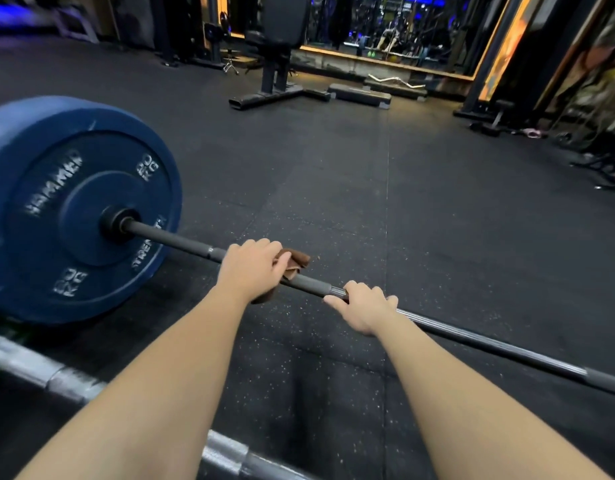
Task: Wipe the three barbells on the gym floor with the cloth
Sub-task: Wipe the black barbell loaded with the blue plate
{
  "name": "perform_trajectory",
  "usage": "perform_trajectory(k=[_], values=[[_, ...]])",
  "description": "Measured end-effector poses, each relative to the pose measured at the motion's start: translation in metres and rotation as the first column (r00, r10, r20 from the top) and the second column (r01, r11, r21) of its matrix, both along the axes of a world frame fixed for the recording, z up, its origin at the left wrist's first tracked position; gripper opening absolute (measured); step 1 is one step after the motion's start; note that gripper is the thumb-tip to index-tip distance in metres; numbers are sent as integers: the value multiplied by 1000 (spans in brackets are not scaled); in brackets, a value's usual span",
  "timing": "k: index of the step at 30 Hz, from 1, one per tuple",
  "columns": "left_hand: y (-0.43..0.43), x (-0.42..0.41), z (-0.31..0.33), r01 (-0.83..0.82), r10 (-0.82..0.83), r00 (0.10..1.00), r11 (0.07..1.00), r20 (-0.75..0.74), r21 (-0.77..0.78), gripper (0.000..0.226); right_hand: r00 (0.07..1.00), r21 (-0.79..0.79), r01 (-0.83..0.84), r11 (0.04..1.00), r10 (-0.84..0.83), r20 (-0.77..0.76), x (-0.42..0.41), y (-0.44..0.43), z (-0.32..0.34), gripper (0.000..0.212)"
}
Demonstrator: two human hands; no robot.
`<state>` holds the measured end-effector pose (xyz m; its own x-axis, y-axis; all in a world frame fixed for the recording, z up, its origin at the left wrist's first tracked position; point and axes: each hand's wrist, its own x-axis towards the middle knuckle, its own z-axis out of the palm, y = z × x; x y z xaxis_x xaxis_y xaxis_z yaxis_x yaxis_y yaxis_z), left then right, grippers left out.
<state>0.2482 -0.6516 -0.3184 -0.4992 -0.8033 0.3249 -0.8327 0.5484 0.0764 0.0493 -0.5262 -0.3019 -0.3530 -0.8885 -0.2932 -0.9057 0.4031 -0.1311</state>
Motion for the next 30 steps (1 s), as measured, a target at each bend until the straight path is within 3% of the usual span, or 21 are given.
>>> perform_trajectory(k=[5, 10, 16, 21, 25, 27, 30], values=[[-28, 46, -9, -168, 170, 983, 985, -76, 36, 33, 996, -23, -7, 1000, 5, -89, 5, 2, -6, 59], [-5, 14, -21, -283, 278, 950, 959, -146, -15, 34, 995, -35, -8, 999, 4, -104, 6, 2, -8, 56], [23, -18, -28, -140, 123, 971, 987, -205, -73, 32, 994, -35, -1, 999, -3, -108, 7, 3, -6, 54], [37, -20, -35, 61, -99, 981, 975, -170, -215, 36, 991, -47, -5, 999, -1, -132, 9, 4, -7, 54], [14, -2, -34, 238, -258, 963, 951, -81, -196, 31, 991, -45, -10, 999, 4, -133, 9, 3, -7, 54], [-2, 9, -25, 252, -262, 964, 955, -47, -156, 34, 992, -37, -9, 999, 4, -129, 7, 2, -8, 54], [-17, 28, -15, 126, -130, 987, 991, -98, -46, 28, 989, -47, -19, 999, 12, -147, 4, 2, -12, 54]])
